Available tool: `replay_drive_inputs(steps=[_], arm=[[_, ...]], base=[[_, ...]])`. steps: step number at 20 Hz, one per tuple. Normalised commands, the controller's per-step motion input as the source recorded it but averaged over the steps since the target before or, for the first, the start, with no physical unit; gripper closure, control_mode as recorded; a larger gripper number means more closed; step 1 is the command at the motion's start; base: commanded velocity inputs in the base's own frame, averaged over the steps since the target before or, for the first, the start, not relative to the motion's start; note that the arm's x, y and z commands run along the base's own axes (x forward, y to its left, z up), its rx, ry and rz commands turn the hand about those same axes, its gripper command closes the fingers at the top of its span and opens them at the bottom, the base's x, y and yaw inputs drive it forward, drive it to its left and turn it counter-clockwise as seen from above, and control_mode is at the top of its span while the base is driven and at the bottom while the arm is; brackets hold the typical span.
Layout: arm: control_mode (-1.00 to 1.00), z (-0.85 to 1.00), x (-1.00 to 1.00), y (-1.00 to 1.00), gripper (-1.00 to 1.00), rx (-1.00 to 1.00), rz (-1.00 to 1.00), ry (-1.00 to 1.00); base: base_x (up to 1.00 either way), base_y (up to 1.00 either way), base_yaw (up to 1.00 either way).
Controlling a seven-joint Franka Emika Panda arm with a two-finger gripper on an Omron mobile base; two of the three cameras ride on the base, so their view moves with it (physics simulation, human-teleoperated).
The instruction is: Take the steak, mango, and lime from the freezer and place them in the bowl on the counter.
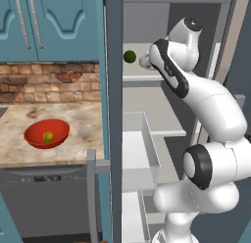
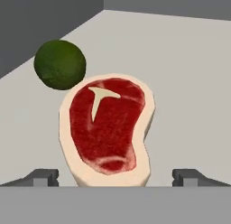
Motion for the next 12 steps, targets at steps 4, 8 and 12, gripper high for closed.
replay_drive_inputs(steps=[4,8,12], arm=[[-1.00,-0.20,0.01,0.07,-1.00,0.00,0.00,0.00],[-1.00,-0.13,0.07,0.05,-1.00,0.00,0.00,0.00],[-1.00,-0.05,0.17,0.03,-1.00,0.00,0.00,0.00]], base=[[0.00,0.00,0.00],[0.00,0.00,0.00],[0.00,0.00,0.00]])
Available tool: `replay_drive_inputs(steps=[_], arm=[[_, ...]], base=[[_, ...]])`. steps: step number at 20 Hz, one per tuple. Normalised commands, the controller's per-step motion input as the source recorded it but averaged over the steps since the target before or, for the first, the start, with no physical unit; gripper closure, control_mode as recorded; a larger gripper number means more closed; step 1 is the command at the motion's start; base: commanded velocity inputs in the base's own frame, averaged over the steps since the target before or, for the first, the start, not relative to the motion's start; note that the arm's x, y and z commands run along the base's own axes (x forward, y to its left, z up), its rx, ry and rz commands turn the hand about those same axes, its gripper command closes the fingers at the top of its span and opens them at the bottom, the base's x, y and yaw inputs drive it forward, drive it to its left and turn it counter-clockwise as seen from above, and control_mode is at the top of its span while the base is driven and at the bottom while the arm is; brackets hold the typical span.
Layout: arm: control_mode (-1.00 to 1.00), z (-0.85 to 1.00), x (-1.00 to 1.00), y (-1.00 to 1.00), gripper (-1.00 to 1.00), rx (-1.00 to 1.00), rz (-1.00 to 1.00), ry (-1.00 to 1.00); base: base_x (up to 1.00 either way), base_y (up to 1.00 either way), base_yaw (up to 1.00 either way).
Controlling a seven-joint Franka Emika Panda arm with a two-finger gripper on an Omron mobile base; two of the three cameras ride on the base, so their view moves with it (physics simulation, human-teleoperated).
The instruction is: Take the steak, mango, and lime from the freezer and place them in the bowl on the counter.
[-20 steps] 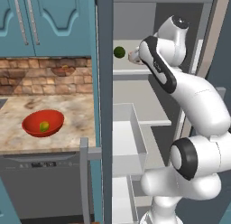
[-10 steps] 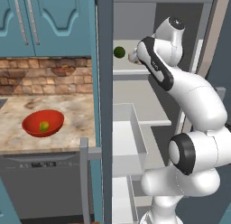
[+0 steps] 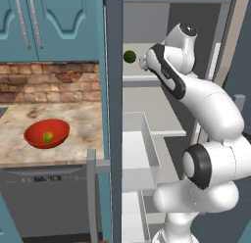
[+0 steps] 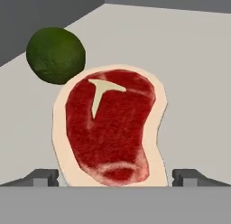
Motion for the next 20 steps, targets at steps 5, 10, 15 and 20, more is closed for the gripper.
replay_drive_inputs(steps=[5,10,15,20], arm=[[-1.00,0.00,0.29,0.07,-1.00,0.00,0.00,0.00],[-1.00,-0.01,0.17,0.12,-1.00,0.00,-0.01,0.00],[-1.00,0.00,0.00,0.00,-1.00,0.00,0.00,0.00],[-1.00,0.00,0.00,0.00,1.00,0.00,0.00,0.00]], base=[[0.00,0.00,0.00],[0.00,0.00,0.00],[0.00,0.00,0.00],[0.00,0.00,0.00]])
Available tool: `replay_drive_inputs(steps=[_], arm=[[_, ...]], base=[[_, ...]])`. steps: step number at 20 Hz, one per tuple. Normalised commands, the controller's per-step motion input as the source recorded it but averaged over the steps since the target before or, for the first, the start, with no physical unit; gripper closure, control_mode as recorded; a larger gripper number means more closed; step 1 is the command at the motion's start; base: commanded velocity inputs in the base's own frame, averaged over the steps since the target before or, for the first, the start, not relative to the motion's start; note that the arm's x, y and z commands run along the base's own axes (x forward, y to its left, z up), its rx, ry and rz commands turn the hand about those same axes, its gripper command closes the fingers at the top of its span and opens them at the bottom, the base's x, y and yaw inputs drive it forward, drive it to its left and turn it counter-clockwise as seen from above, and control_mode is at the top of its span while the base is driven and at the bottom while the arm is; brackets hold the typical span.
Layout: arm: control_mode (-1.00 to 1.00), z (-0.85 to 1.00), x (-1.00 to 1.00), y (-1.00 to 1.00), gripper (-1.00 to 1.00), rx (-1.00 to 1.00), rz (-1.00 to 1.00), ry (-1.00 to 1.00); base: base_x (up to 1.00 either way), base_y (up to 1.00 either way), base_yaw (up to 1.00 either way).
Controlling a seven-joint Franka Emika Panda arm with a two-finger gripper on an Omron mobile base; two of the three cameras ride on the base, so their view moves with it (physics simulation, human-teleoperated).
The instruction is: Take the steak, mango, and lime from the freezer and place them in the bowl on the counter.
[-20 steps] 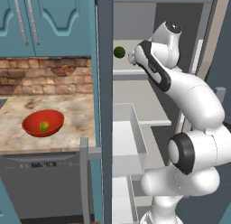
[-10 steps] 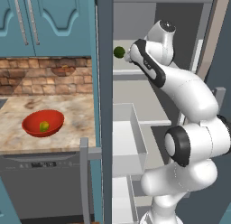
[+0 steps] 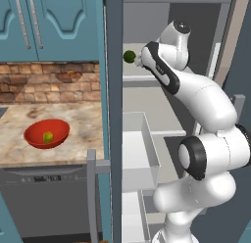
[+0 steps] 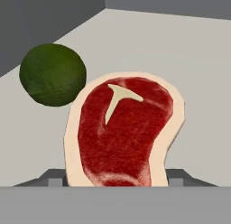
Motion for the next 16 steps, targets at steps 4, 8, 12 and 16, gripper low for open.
replay_drive_inputs(steps=[4,8,12,16], arm=[[-1.00,0.00,0.00,0.00,1.00,0.00,0.00,0.00],[-1.00,0.00,-0.04,0.00,1.00,0.00,0.00,0.01],[-1.00,-0.12,-0.56,0.00,1.00,0.00,0.00,0.04],[-1.00,0.00,-0.83,0.01,1.00,-0.01,0.00,0.00]], base=[[0.00,0.00,0.00],[0.00,0.00,0.00],[0.00,0.00,0.00],[0.00,0.00,0.00]])
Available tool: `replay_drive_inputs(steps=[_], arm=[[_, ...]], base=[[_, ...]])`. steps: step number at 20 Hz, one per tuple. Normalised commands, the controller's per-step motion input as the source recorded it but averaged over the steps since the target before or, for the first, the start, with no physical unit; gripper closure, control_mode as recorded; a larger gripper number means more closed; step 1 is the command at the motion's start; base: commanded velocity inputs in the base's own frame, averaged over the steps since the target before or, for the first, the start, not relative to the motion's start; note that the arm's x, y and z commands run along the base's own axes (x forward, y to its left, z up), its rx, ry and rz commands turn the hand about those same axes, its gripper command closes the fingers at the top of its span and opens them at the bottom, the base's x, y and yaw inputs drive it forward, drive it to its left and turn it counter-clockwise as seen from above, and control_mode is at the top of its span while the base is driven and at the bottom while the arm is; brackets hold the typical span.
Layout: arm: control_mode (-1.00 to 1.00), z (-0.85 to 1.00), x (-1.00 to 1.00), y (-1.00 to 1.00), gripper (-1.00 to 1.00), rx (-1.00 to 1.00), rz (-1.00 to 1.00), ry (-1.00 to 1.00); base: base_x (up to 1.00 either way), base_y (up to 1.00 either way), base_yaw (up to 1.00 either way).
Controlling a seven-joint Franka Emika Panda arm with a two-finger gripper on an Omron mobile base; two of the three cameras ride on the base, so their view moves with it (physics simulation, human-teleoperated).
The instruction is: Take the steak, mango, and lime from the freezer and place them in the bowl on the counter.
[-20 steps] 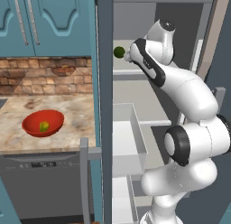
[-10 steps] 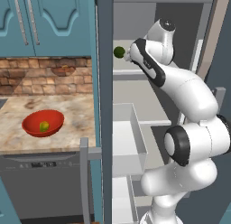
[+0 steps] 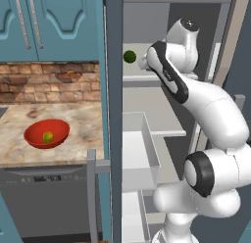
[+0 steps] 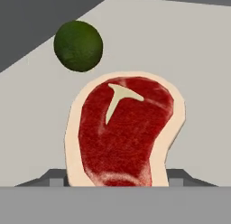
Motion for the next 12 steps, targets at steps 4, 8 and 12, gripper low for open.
replay_drive_inputs(steps=[4,8,12], arm=[[-1.00,0.00,-1.00,0.00,1.00,0.00,0.00,-0.01],[-1.00,0.00,-1.00,-0.01,1.00,0.00,-0.05,-0.12],[-1.00,0.01,-1.00,-0.04,1.00,0.00,-0.04,-0.02]], base=[[0.00,0.00,0.00],[0.00,0.00,0.00],[0.00,0.00,0.00]])
